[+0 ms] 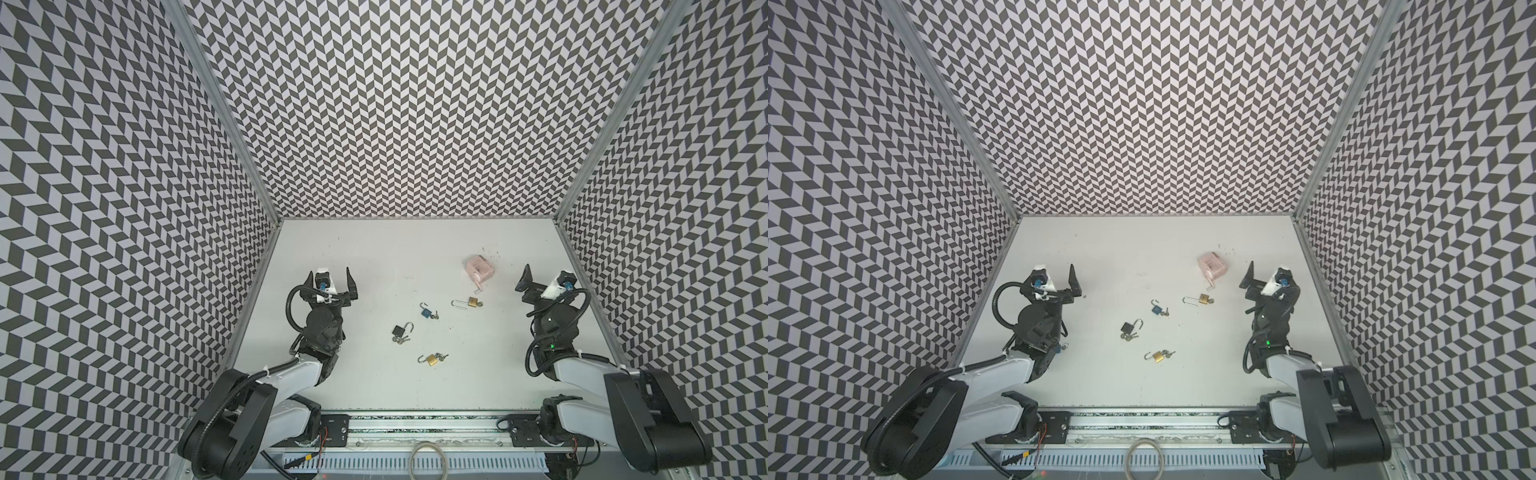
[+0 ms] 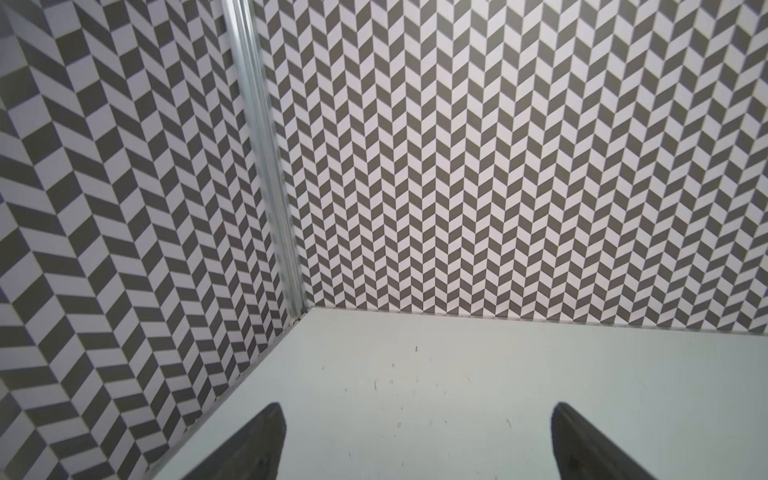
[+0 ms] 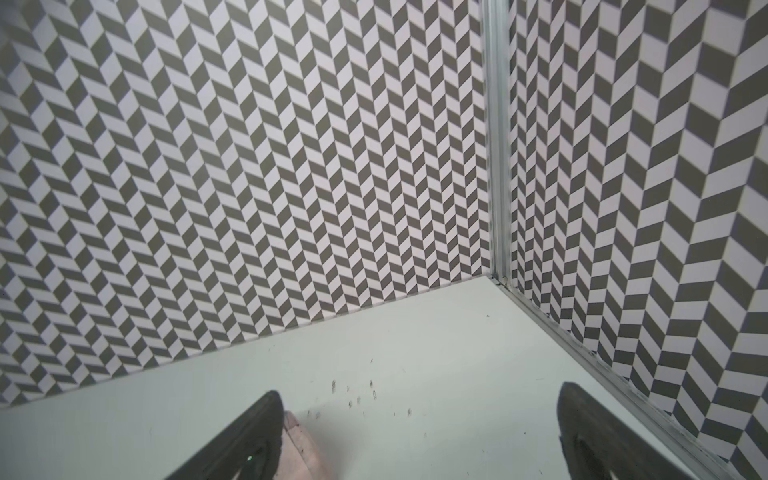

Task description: Lock with the key

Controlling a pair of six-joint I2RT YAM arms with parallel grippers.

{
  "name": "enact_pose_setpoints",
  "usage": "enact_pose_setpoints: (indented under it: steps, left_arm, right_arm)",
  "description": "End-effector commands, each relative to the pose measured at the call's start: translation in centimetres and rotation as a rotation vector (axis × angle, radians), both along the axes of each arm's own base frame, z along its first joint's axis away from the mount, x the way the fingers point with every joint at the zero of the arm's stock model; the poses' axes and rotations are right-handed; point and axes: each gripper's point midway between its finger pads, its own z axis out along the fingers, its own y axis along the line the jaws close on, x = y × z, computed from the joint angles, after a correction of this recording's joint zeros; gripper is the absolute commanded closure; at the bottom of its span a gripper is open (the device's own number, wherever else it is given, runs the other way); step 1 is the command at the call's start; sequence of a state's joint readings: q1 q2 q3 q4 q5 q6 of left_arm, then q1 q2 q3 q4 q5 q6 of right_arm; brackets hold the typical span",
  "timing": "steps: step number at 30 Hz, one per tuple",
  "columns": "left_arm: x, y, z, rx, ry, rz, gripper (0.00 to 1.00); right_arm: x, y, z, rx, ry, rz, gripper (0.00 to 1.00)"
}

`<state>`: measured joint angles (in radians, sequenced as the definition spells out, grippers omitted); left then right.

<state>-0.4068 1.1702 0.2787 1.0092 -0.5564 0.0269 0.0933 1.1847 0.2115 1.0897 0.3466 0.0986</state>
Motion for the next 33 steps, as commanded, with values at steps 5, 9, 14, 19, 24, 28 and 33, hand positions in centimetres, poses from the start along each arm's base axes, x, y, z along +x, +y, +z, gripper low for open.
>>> enact_pose_setpoints:
  steps: [5,9,14,19,24,28,33]
  left_arm:
    - [0.6,1.0,-0.4,-0.396,0.195,0.13,0.01]
    - [-0.1,0.8,-0.5,-0.519,0.243,0.091,0.01]
    - [-0.5,-1.6,-0.5,-0.579,0.292,-0.09,0.01]
    - [-1.3,-6.4,-2.1,-0.537,0.422,-0.21,0.01]
    - [-2.2,-10.1,-4.4,-0.519,0.501,-0.325,0.01]
    - [-2.1,-11.5,-4.6,-0.497,0.527,-0.39,0.01]
    - [-2.1,-12.2,-4.7,-0.499,0.533,-0.429,0.01]
  right_arm:
    - [1.1,0.3,1.6,0.259,0.06,0.03,0.01]
    - [1.9,-0.7,0.3,0.378,0.183,-0.054,0.01]
    - [2.1,1.7,1.4,0.448,0.151,0.095,0.01]
    - [3.1,7.9,1.7,0.422,0.259,0.441,0.01]
    - [3.3,12.8,-1.2,0.378,0.502,0.57,0.01]
    - [2.8,15.8,-3.8,0.258,0.631,0.585,0.01]
    - [2.9,17.3,-7.7,0.193,0.855,0.578,0.07]
